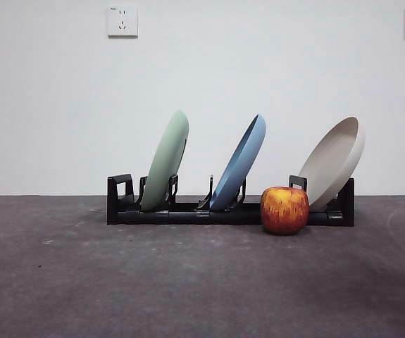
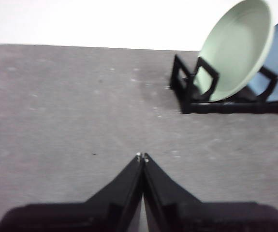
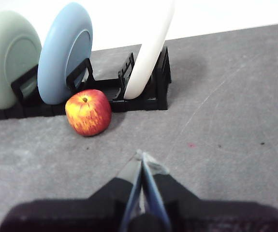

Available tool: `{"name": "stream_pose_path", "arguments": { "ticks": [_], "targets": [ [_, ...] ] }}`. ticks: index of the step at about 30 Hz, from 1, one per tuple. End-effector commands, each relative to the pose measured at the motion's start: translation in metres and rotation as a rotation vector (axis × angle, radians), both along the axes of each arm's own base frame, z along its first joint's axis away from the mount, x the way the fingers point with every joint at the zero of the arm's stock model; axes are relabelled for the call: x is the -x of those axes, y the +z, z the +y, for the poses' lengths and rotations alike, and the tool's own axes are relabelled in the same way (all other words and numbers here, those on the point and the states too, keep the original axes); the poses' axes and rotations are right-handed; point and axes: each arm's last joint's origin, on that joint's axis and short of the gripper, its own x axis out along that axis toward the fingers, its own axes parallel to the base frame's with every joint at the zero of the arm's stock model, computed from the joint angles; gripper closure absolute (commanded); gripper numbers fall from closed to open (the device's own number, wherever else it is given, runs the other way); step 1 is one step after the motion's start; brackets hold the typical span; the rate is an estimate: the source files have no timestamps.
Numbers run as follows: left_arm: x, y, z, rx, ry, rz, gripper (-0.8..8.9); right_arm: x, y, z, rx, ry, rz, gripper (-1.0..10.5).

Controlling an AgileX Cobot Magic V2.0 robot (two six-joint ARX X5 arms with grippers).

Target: Take the green plate from the plate rack,put the plate on the table,take the apple from the table,put the apple in the plate

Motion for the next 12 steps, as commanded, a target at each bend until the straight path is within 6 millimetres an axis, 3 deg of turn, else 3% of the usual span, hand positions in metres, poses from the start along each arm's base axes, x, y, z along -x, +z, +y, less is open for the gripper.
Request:
{"name": "stream_pose_path", "arguments": {
  "ticks": [1, 7, 12],
  "targets": [
    [0.0, -0.003, -0.001, 0.074, -0.032, 0.012, 8.17, -0.001, -0.005, 0.0, -0.06, -0.009, 0.02, 9.5],
    [0.001, 0.004, -0.003, 0.174, -0.096, 0.01, 8.2, 0.002, 0.009, 0.001, -0.178, 0.0, 0.003, 9.6],
    [0.006, 0.025, -0.003, 0.234, -0.093, -0.024, 8.2, 0.005, 0.034, 0.001, -0.184, 0.007, -0.049, 9.6]
  ]
}}
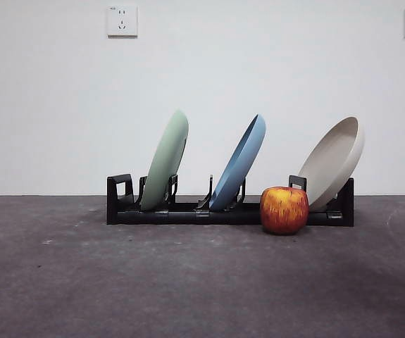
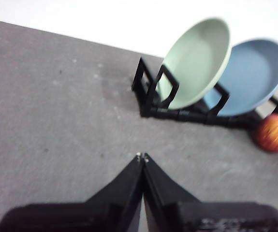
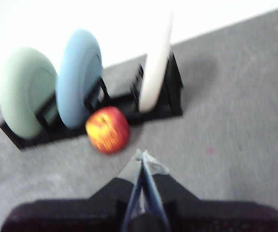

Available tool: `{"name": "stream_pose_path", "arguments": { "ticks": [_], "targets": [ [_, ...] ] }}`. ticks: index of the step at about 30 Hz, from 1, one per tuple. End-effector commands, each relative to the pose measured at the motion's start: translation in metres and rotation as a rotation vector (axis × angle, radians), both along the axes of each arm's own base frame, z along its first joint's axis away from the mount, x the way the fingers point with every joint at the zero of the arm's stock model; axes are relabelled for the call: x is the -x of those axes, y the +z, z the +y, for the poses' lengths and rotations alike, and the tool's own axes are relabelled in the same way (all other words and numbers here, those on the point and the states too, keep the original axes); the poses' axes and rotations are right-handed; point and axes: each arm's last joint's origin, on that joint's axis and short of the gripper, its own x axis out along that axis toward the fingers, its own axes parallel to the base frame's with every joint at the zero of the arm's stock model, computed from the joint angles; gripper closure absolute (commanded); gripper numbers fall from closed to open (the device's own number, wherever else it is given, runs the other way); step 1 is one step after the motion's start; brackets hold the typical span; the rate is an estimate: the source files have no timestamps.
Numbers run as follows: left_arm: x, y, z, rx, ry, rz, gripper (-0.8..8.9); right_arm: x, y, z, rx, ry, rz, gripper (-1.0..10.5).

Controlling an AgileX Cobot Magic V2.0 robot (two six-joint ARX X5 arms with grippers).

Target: Take the green plate from the plate rack,put the plate on the table,take the apple from the table,put the apple in the plate

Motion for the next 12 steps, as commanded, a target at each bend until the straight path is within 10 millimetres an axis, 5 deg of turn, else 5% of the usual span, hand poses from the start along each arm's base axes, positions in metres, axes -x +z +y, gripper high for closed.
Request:
{"name": "stream_pose_path", "arguments": {
  "ticks": [1, 12],
  "targets": [
    [0.004, 0.017, 0.0, 0.042, 0.001, -0.036, 8.2, 0.002, 0.018, 0.0, -0.023, 0.001, -0.04, 9.6],
    [0.01, 0.084, -0.003, 0.008, -0.111, -0.04, 8.2, 0.003, 0.093, 0.003, 0.066, 0.135, 0.042, 9.6]
  ]
}}
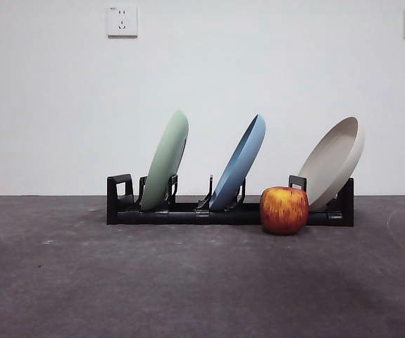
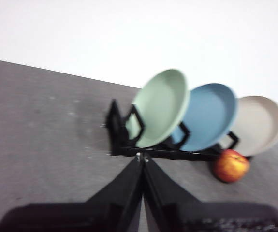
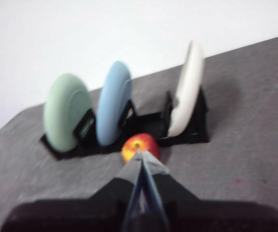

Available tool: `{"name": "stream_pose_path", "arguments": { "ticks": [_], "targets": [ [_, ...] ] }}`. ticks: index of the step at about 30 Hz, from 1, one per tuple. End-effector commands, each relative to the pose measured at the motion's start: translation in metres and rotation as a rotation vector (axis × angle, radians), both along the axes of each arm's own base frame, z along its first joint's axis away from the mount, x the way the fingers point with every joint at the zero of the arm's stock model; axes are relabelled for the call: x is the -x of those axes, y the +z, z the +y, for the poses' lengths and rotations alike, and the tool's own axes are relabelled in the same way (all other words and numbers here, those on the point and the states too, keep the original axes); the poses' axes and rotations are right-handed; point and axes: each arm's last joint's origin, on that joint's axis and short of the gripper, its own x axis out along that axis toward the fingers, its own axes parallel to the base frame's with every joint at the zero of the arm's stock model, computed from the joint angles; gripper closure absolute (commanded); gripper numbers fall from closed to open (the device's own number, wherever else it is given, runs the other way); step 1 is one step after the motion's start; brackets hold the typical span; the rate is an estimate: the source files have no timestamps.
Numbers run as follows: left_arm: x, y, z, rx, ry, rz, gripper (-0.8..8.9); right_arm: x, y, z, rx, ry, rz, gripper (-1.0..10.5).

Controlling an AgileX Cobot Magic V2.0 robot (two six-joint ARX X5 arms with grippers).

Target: Take the green plate from the plate rack,put the plate on the table,take the apple from the table,put the apple in the plate

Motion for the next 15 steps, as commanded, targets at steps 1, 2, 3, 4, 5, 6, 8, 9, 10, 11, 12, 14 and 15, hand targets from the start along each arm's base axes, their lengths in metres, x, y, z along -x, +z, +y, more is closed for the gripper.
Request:
{"name": "stream_pose_path", "arguments": {
  "ticks": [1, 2, 3, 4, 5, 6, 8, 9, 10, 11, 12, 14, 15],
  "targets": [
    [-0.002, 0.014, -0.002, -0.042, -0.068, 0.013, 8.2, -0.001, 0.02, 0.002, 0.085, 0.066, 0.025, 9.6],
    [-0.003, 0.018, -0.002, -0.051, -0.096, 0.025, 8.2, -0.002, 0.025, 0.002, 0.108, 0.09, 0.044, 9.6],
    [-0.005, 0.024, -0.003, -0.065, -0.133, 0.042, 8.2, -0.003, 0.032, 0.003, 0.139, 0.119, 0.073, 9.6],
    [-0.007, 0.028, -0.004, -0.076, -0.162, 0.054, 8.2, -0.004, 0.037, 0.003, 0.162, 0.143, 0.094, 9.6],
    [-0.008, 0.033, -0.005, -0.089, -0.19, 0.065, 8.2, -0.006, 0.042, 0.004, 0.183, 0.164, 0.117, 9.6],
    [-0.01, 0.039, -0.006, -0.103, -0.228, 0.079, 8.2, -0.007, 0.048, 0.005, 0.214, 0.193, 0.144, 9.6],
    [-0.015, 0.048, -0.007, -0.122, -0.288, 0.102, 8.2, -0.01, 0.057, 0.006, 0.254, 0.253, 0.184, 9.6],
    [-0.017, 0.053, -0.008, -0.132, -0.319, 0.113, 8.2, -0.012, 0.061, 0.007, 0.271, 0.291, 0.203, 9.6],
    [-0.019, 0.057, -0.008, -0.139, -0.345, 0.122, 8.2, -0.013, 0.064, 0.008, 0.28, 0.322, 0.221, 9.6],
    [-0.022, 0.062, -0.009, -0.148, -0.374, 0.134, 8.2, -0.014, 0.068, 0.009, 0.29, 0.353, 0.243, 9.6],
    [-0.023, 0.066, -0.01, -0.156, -0.395, 0.145, 8.2, -0.015, 0.07, 0.009, 0.296, 0.378, 0.263, 9.6],
    [-0.027, 0.074, -0.011, -0.176, -0.445, 0.17, 8.2, -0.017, 0.075, 0.012, 0.296, 0.443, 0.311, 9.6],
    [-0.028, 0.078, -0.011, -0.183, -0.468, 0.18, 8.21, -0.018, 0.076, 0.012, 0.298, 0.465, 0.335, 9.6]
  ]
}}
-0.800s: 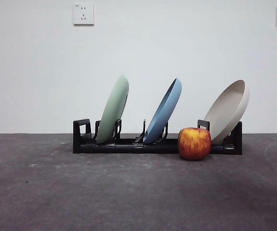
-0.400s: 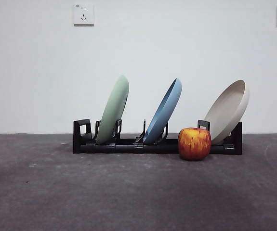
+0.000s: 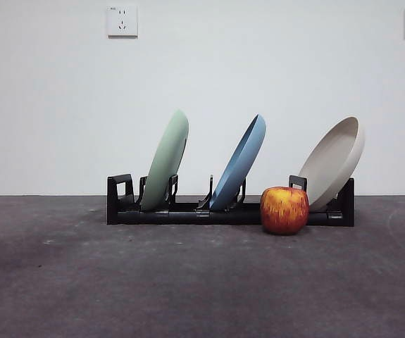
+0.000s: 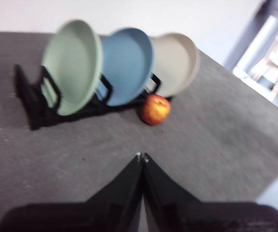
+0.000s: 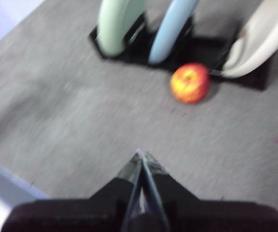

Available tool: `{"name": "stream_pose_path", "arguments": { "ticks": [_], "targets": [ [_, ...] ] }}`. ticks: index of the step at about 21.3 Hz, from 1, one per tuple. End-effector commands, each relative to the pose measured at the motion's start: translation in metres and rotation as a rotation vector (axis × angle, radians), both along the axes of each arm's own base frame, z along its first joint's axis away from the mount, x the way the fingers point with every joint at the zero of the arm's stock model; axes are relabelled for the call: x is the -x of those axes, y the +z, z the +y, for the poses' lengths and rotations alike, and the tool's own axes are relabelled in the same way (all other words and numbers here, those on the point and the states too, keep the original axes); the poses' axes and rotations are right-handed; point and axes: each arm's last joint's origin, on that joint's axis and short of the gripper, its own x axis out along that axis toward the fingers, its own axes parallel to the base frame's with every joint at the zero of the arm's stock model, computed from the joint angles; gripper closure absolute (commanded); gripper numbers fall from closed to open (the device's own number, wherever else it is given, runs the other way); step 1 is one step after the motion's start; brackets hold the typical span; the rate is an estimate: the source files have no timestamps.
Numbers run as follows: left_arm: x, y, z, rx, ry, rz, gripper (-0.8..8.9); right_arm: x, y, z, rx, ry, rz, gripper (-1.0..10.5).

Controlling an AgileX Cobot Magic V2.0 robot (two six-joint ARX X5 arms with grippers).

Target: Take the green plate from the plate rack,put the plate on the table,take the apple from the table,put the apple in the plate

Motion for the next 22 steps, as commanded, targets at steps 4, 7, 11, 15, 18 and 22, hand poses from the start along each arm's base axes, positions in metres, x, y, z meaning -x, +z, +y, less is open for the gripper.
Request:
{"name": "stream_pose_path", "arguments": {
  "ticks": [4, 7, 11, 15, 18, 22],
  "targets": [
    [-0.003, 0.017, -0.003, -0.072, -0.157, 0.044, 8.21, -0.001, 0.008, 0.007, 0.029, 0.173, 0.12, 9.6],
    [-0.003, 0.018, -0.004, -0.077, -0.164, 0.051, 8.12, -0.002, 0.008, 0.009, 0.03, 0.191, 0.124, 9.4],
    [-0.004, 0.017, -0.004, -0.088, -0.14, 0.054, 4.26, -0.002, 0.008, 0.009, 0.03, 0.192, 0.125, 5.8],
    [-0.004, 0.017, -0.004, -0.082, -0.148, 0.055, 2.74, -0.002, 0.008, 0.009, 0.04, 0.178, 0.126, 3.7],
    [-0.004, 0.018, -0.004, -0.083, -0.147, 0.054, 2.74, -0.002, 0.008, 0.009, 0.04, 0.178, 0.126, 3.7],
    [-0.006, 0.021, -0.004, -0.085, -0.143, 0.036, 2.75, -0.002, 0.008, 0.009, 0.037, 0.175, 0.129, 3.7]
  ]
}}
